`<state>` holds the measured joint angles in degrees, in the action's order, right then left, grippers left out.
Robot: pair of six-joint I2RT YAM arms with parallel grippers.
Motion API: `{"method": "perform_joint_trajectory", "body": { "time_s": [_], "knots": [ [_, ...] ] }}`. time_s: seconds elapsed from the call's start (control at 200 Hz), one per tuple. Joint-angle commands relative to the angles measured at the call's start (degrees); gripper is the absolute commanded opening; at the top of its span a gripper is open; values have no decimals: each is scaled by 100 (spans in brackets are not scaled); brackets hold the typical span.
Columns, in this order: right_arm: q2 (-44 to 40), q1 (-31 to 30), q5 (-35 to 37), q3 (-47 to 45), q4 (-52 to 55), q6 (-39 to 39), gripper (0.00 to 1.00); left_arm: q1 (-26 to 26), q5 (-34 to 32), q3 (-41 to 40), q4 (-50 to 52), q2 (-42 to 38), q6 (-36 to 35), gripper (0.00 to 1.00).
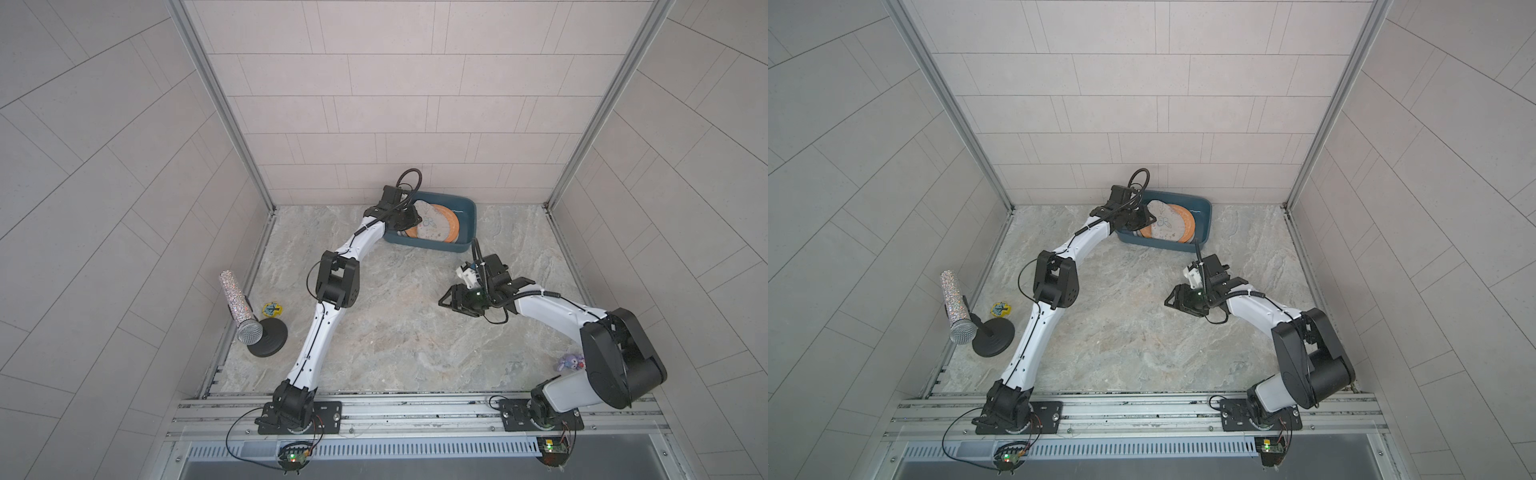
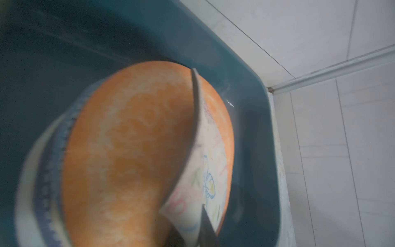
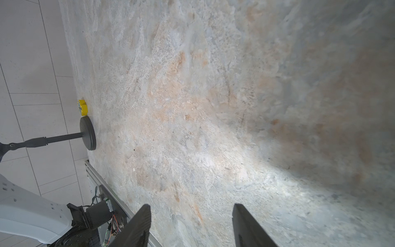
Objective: Put the coasters into the storage box
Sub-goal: Place the coaster in the storage box.
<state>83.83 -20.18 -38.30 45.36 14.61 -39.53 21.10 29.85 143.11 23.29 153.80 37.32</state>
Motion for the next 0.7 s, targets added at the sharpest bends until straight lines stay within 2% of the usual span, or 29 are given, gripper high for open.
{"method": "perform_joint_trajectory", "body": {
  "time_s": [0.0, 0.135, 0.225, 0.47, 0.58, 0.695],
  "knots": [
    [-3, 14, 51, -17, -19, -65, 64, -62, -334, -45, 70, -120, -45, 34],
    [-68, 15, 76, -45, -3, -83, 64, -54, -516, -178, 53, -293, -89, 72],
    [-112, 15, 99, -71, 2, -70, 64, -45, -525, -223, 38, -410, -135, 85],
    [-148, 10, 211, 10, 178, 115, 64, -36, -558, -761, 10, -1031, -374, 95],
    [-120, 45, 336, 173, 385, 390, 65, -34, -598, -1530, -218, -1610, -552, 100],
    [-113, 136, 533, 381, 612, 768, 68, -44, -705, -2704, -712, -2464, -705, 100]
  ]
}}
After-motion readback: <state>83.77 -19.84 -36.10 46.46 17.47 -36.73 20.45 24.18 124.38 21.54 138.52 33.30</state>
